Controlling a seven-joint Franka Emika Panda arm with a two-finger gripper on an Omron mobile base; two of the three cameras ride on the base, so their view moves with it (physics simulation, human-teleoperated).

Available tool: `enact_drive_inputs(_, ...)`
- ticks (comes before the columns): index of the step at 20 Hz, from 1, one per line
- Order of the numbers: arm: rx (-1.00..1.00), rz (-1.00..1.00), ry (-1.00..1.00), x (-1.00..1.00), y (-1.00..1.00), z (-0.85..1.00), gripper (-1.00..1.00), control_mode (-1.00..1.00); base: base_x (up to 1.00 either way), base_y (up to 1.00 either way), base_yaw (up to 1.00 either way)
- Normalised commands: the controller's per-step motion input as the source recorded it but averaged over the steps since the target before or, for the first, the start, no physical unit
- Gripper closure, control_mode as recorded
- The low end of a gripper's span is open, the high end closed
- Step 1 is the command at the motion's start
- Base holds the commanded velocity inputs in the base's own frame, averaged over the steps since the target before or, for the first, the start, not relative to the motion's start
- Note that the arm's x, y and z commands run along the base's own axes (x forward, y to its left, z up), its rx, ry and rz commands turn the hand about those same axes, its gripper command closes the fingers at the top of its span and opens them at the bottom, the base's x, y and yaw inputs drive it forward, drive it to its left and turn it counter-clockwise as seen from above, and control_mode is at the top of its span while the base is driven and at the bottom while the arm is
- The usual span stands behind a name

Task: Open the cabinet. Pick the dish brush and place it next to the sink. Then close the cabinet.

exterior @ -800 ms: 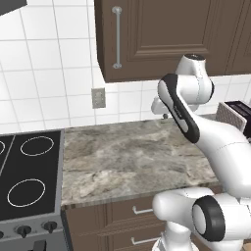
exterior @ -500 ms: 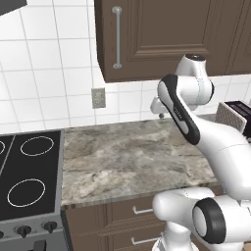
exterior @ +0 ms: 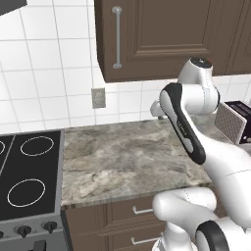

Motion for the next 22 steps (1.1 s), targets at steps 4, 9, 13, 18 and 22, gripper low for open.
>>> enact_drive_inputs(4, 0.00, 0.00, -0.18, -0.42, 0.36, 0.28, -1.00, -1.00, 0.00, 0.00, 0.00)
enact_drive_inputs(9, 0.00, 0.00, -0.09, -0.28, 0.03, 0.37, -1.00, -1.00, 0.00, 0.00, 0.00)
enact_drive_inputs(13, 0.00, 0.03, -0.08, -0.15, 0.00, 0.19, -1.00, -1.00, 0.00, 0.00, 0.00)
enact_drive_inputs(18, 0.00, 0.04, 0.00, -0.05, 0.00, 0.16, -1.00, -1.00, 0.00, 0.00, 0.00)
enact_drive_inputs(22, 0.01, 0.01, -0.06, -0.01, 0.00, 0.25, -1.00, -1.00, 0.00, 0.00, 0.00)
